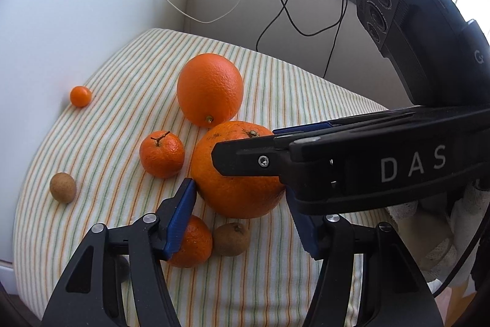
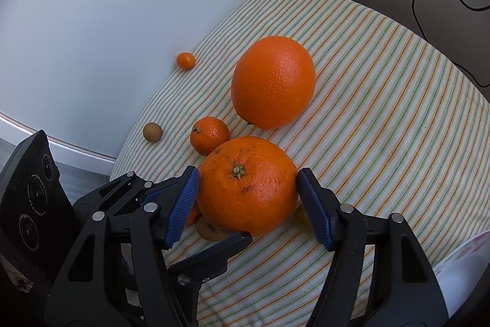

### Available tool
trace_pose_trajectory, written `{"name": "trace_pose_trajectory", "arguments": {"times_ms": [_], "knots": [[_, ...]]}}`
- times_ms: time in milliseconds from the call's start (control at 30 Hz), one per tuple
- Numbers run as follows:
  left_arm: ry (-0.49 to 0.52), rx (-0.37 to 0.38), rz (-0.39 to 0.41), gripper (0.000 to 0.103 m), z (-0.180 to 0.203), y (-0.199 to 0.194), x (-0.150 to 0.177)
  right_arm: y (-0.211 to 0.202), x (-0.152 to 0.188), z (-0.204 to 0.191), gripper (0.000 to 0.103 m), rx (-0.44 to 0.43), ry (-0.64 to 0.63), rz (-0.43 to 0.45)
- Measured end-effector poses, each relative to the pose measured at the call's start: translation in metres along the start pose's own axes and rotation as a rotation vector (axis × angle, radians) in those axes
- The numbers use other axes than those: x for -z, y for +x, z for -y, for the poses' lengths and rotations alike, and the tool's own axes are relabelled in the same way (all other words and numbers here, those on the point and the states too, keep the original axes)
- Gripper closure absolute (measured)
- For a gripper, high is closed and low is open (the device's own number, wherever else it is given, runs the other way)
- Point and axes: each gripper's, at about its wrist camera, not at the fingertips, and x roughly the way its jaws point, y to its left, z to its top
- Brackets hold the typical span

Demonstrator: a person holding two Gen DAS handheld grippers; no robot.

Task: Organize fruits
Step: 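Lift the large round orange off the cloth with the right gripper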

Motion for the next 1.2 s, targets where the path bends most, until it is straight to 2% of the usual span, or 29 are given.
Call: {"name": "trace_pose_trajectory", "arguments": {"times_ms": [267,500,867,1200], "knots": [[0.007,-0.003,0.036,0.043,0.004,-0.018,0.001,-0.017,0.005,-0.015,0.034,0.001,-0.012,0.029],[0.034,0.008,0.064,0.043,0.022,-0.038,0.005,-0.043,0.014,-0.02,0.034,0.012,-0.019,0.062],[0.113,0.057,0.083,0.043,0.076,-0.046,0.01,-0.094,0.048,-0.004,0.034,0.04,0.028,0.125],[0.18,0.124,0.067,0.043,0.132,-0.034,0.012,-0.139,0.089,0.028,0.035,0.084,0.106,0.178]]}}
